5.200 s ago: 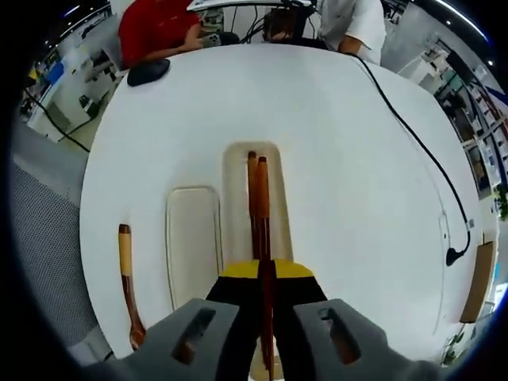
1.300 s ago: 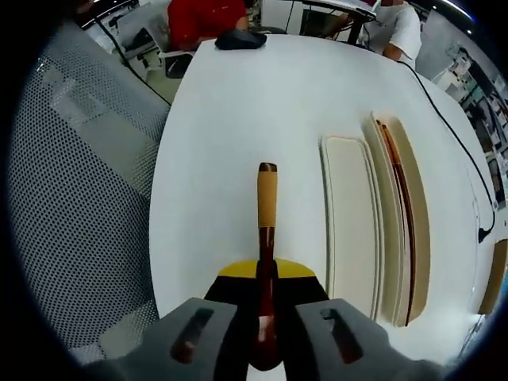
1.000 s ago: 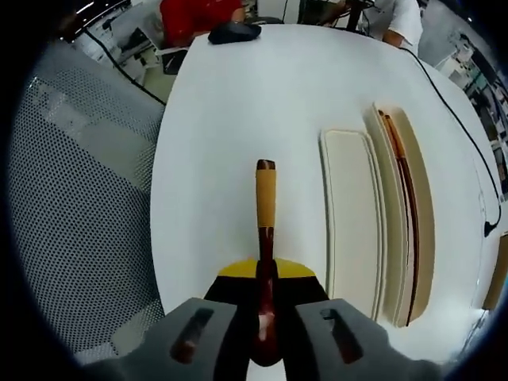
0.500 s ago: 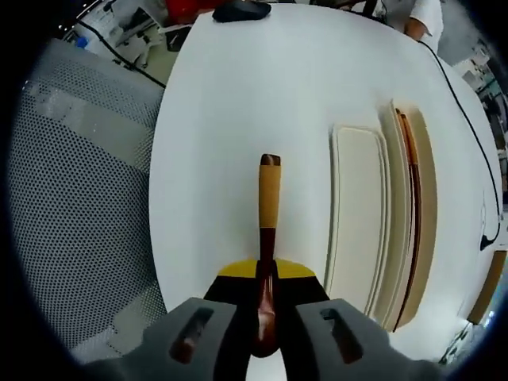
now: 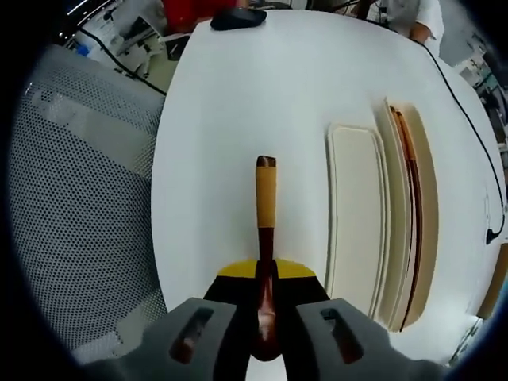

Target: Arrange the utensils inside the cutlery case until each visible utensil rests in its matching compartment.

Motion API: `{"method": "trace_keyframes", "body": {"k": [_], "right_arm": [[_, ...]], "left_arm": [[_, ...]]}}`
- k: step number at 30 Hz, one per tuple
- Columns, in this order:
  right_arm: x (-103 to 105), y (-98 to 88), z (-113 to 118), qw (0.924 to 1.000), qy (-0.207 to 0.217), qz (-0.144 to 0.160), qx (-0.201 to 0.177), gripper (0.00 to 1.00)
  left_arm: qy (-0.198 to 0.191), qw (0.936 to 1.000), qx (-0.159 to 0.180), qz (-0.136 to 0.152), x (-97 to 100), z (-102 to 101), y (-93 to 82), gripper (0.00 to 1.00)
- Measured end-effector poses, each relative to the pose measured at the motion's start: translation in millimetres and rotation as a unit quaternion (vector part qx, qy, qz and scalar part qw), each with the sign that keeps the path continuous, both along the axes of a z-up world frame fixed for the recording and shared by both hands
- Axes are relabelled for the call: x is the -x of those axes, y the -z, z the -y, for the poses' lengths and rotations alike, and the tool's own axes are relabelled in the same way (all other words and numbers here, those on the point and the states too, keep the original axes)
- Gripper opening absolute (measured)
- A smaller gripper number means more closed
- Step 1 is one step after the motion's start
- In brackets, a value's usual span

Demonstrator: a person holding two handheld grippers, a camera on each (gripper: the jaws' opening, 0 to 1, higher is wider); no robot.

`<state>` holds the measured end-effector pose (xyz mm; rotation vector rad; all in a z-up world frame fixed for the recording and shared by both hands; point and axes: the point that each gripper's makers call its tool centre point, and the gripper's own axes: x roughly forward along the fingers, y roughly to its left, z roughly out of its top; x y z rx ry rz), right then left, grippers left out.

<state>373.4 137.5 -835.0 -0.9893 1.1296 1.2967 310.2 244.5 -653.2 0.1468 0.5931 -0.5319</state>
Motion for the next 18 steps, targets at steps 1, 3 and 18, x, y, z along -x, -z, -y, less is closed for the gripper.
{"method": "trace_keyframes", "body": {"k": [1,3,18], "right_arm": [[0.1,0.1,-0.1,1.0,0.002,0.0,-0.001,0.02],[0.9,-0.3,-0.8,1.0,0.005,0.0,-0.001,0.02],[1.3,0.2,-1.1,0.9995,-0.002,0.009,0.03,0.02]], "left_arm": [[0.0,1.0,0.001,0.001,0.0,0.1,-0.3,0.5],[0.001,1.0,0.001,0.001,0.0,0.5,-0.5,0.5],[-0.002,1.0,0.003,0.004,0.8,-0.5,-1.2,0.5]]}}
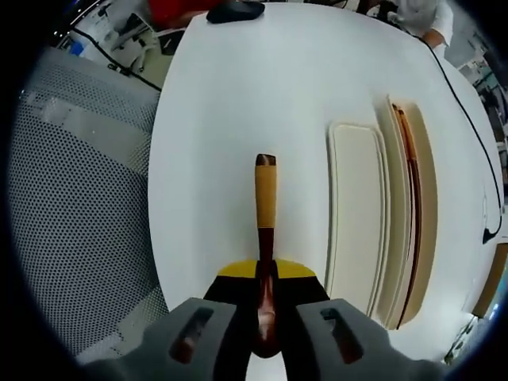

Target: Arrange the utensils inside the cutlery case until each visible utensil rests in its matching compartment.

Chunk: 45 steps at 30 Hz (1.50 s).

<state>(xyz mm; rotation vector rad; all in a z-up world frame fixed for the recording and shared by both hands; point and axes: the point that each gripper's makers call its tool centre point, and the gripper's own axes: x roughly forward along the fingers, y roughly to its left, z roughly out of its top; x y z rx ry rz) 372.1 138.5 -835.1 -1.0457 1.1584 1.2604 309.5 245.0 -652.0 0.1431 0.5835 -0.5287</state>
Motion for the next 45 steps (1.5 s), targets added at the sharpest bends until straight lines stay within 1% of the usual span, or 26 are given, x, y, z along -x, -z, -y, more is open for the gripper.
{"method": "trace_keyframes", "body": {"k": [9,18,19,22,26,29,33,37,39,42,45], "right_arm": [[0,-0.2,0,1.0,0.008,-0.002,0.0,0.02],[-1,-0.1,0,1.0,0.007,-0.004,0.004,0.02],[-1,-0.1,0,0.9998,0.017,-0.005,0.0,0.02],[-1,-0.5,1,0.9998,0.02,-0.007,-0.004,0.02],[-2,-0.4,1,0.9994,0.031,-0.015,-0.007,0.02],[-2,-0.9,1,0.998,0.056,-0.025,-0.016,0.02],[-2,-1.4,1,0.9976,0.053,-0.034,-0.029,0.02],[-2,-1.9,1,0.9958,0.069,-0.045,-0.038,0.01],[-2,-1.8,0,0.9961,0.067,-0.044,-0.038,0.01],[-5,-2.2,4,0.9977,0.052,-0.032,-0.029,0.01],[-10,-5.3,6,0.9977,0.054,-0.03,-0.03,0.01]], "left_arm": [[-0.001,1.0,-0.001,0.0,-0.3,0,-0.3,0.5],[-0.001,1.0,-0.001,-0.001,-0.7,0,-0.1,0.5],[-0.001,1.0,-0.001,-0.001,-0.8,0,-0.1,0.5],[-0.001,1.0,0.0,-0.001,-1.0,0,-0.3,0.5],[-0.002,1.0,0.0,0.0,-1.2,0,-0.4,0.5],[-0.003,1.0,0.0,0.0,-1.5,-1,-0.6,0.5],[-0.004,1.0,0.001,0.002,-1.9,-1,-1.1,0.5],[-0.002,1.0,-0.003,0.001,-1.7,-1,-0.6,0.49],[-0.005,1.0,0.0,0.002,-2.1,-2,-1.3,0.49],[-0.005,1.0,-0.002,0.003,-2.3,-3,-1.3,0.49],[-0.008,1.0,-0.001,0.004,-2.8,-3,-1.9,0.49]]}}
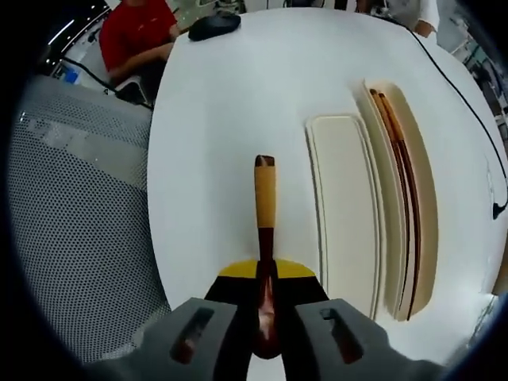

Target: Arrange the utensils inside the cutlery case until each visible utensil rests in its matching compartment.

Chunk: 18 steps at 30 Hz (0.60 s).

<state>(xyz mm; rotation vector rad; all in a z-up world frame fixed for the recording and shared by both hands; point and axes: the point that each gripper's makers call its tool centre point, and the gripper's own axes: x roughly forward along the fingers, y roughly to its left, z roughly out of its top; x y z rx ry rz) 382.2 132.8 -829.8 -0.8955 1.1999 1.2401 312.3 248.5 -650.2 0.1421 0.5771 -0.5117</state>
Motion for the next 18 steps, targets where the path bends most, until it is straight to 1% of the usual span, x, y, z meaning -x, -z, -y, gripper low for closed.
{"method": "trace_keyframes", "body": {"k": [2,4,7,15,18], "right_arm": [[-4,-4.9,-1,1.0,0.003,0.003,-0.008,0.01],[-7,-9.4,0,0.9999,0.009,0.003,-0.008,0.01],[-13,-16.2,-2,0.9998,0.013,0.011,-0.013,0.01],[-38,-40.7,-9,0.9983,0.018,0.044,-0.035,0.01],[-47,-48.2,-11,0.9976,0.012,0.055,-0.041,0.01]], "left_arm": [[0.0,1.0,-0.002,0.0,-0.1,0,0.0,0.49],[0.0,1.0,-0.001,0.0,-0.1,0,0.1,0.49],[0.001,1.0,-0.002,-0.001,0.2,0,0.3,0.49],[0.001,1.0,-0.004,0.001,0.1,0,0.1,0.49],[0.004,0.9999,-0.011,0.003,0.2,0,0.0,0.49]]}}
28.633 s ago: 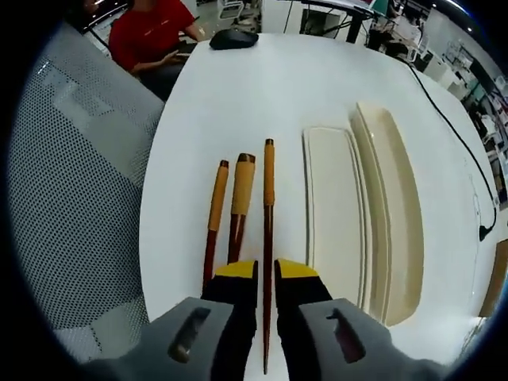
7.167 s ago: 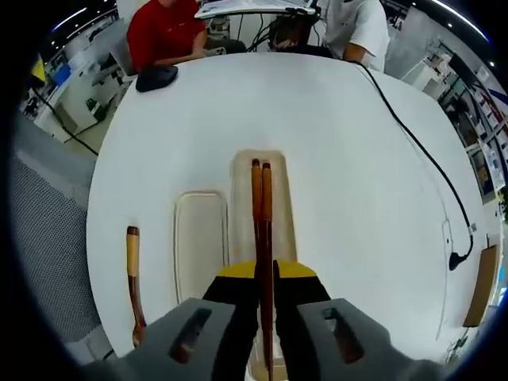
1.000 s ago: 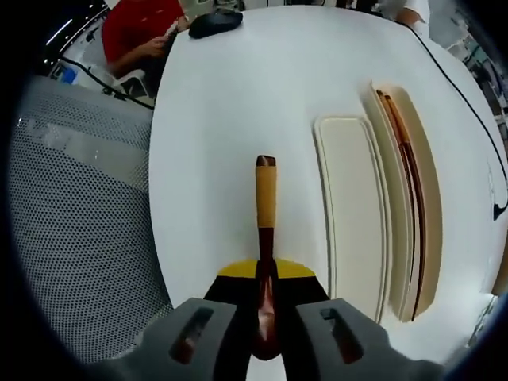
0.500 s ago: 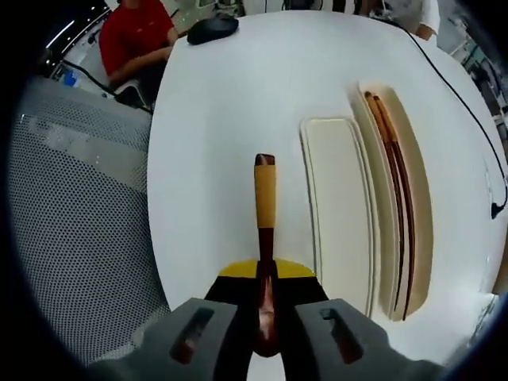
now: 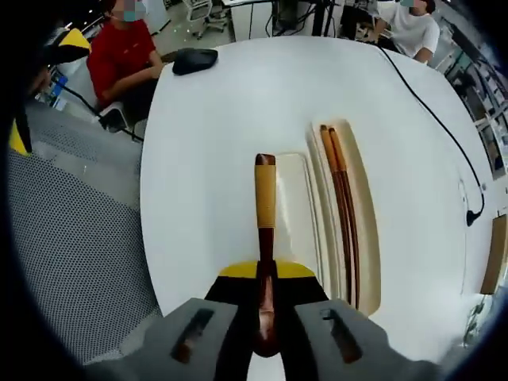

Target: Arrange the utensils inside the cutlery case until each visible utensil rests in its matching compartment.

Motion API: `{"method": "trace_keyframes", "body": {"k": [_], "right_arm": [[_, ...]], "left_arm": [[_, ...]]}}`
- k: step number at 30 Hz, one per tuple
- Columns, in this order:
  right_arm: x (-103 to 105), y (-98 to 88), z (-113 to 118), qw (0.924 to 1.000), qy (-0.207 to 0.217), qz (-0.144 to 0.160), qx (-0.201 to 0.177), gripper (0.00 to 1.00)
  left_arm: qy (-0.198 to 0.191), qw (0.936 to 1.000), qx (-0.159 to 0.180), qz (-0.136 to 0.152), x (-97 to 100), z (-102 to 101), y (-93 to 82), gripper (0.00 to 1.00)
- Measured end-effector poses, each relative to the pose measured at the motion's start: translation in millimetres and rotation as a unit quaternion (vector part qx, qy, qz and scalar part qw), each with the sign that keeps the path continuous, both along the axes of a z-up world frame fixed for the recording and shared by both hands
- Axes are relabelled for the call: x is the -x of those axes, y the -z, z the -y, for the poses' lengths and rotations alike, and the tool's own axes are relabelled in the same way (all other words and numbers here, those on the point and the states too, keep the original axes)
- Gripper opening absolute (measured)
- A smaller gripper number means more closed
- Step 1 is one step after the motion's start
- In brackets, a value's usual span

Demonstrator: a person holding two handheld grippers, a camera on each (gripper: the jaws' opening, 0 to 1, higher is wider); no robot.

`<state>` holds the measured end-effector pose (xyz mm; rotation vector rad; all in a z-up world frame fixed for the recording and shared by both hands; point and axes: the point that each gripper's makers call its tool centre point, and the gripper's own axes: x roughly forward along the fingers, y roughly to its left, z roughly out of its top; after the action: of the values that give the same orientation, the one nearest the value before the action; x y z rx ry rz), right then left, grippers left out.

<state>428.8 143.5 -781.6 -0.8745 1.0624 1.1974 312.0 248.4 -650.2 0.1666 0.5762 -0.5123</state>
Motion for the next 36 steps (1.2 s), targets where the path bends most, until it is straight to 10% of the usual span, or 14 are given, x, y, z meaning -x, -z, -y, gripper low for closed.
{"method": "trace_keyframes", "body": {"k": [16,36], "right_arm": [[-53,-36.1,3,0.998,-0.017,0.061,0.004,0.01],[-88,-27.0,1,0.993,-0.041,0.11,0.008,0.01]], "left_arm": [[0.005,1.0,-0.001,-0.004,0.6,1,1.4,0.49],[0.002,0.9999,-0.004,-0.01,0.1,0,3.8,0.49]]}}
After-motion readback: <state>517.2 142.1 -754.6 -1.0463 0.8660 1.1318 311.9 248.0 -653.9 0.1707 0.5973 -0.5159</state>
